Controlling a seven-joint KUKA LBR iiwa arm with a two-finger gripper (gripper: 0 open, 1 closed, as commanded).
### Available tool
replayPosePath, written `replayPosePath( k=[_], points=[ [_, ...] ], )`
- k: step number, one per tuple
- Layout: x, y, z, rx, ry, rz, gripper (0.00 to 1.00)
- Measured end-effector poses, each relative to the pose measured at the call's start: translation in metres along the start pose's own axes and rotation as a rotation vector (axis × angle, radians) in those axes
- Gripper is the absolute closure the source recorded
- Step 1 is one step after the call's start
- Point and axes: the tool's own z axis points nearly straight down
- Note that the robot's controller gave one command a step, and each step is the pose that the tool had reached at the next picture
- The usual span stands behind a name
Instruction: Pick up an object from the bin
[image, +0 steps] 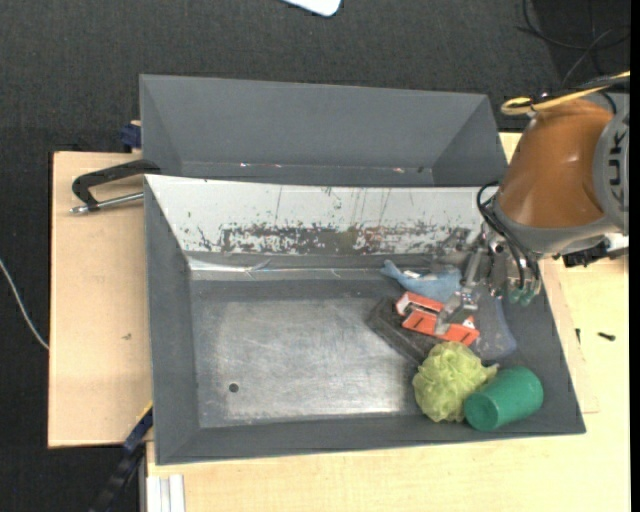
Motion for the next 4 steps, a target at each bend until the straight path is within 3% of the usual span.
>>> replayPosePath(
  k=[1, 2, 3, 4],
  points=[
    [0.005, -0.001, 0.032, 0.001, 0.007, 0.027, 0.00],
    [-0.005, 0.023, 0.077, 0.005, 0.011, 0.187, 0.00],
    [-0.003, 0.020, 0.067, 0.001, 0.006, 0.181, 1.00],
    [-0.003, 0.020, 0.067, 0.001, 0.006, 0.181, 1.00]
  ],
)
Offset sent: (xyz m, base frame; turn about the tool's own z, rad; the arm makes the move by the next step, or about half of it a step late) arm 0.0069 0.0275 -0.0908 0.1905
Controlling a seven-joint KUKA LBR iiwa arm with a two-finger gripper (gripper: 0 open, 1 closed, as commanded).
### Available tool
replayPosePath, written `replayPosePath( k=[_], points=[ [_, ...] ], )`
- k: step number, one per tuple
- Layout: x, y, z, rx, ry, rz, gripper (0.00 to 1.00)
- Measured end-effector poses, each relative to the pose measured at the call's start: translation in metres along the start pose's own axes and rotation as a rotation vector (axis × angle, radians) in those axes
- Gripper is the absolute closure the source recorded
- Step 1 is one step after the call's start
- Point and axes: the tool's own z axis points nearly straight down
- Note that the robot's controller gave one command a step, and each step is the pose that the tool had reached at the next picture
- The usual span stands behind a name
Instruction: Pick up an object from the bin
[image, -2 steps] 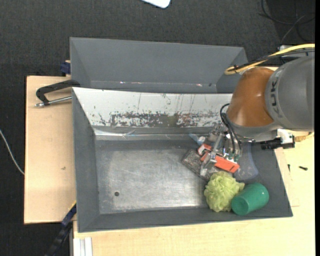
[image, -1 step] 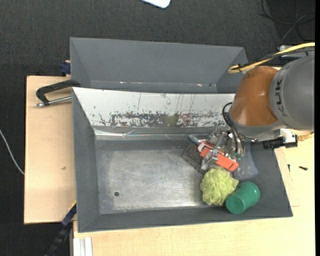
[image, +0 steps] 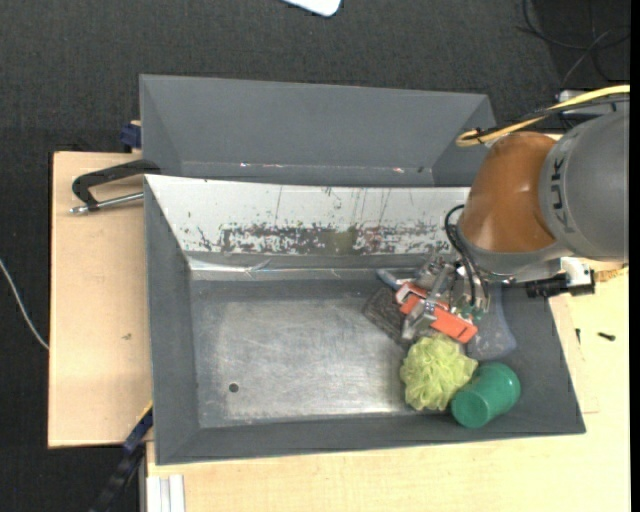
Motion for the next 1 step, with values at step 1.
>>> replayPosePath(
  k=[1],
  points=[
    [0.0007, -0.0001, -0.0021, 0.001, 0.002, 0.000, 1.00]
  ],
)
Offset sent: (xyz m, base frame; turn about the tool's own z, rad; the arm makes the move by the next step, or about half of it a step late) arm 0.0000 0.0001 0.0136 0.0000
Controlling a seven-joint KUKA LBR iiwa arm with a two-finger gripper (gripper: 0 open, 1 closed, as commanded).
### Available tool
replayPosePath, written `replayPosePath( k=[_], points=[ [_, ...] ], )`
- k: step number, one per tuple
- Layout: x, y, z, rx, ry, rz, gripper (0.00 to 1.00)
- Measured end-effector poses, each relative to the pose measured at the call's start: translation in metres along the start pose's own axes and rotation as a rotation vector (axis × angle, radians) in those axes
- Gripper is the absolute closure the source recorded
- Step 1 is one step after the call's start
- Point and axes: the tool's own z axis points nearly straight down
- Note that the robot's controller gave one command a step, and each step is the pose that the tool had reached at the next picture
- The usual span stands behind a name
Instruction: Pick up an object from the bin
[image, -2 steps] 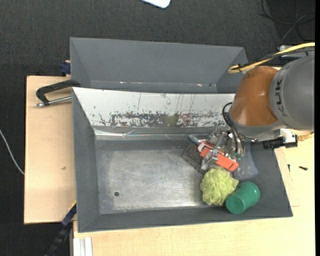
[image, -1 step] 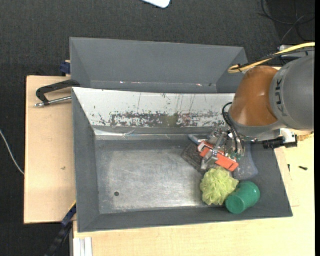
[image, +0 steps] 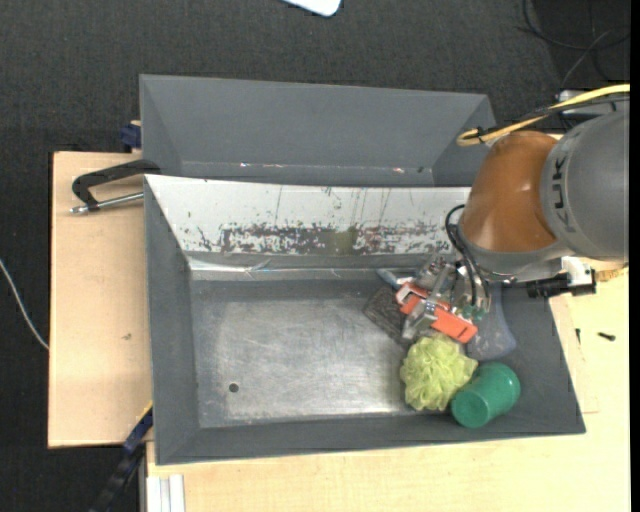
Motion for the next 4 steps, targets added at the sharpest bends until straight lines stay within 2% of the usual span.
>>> replayPosePath(
  k=[3, 4],
  points=[
    [-0.001, 0.000, -0.012, 0.000, -0.006, 0.000, 1.00],
    [0.001, 0.000, -0.018, 0.001, 0.001, 0.000, 1.00]
  ],
)
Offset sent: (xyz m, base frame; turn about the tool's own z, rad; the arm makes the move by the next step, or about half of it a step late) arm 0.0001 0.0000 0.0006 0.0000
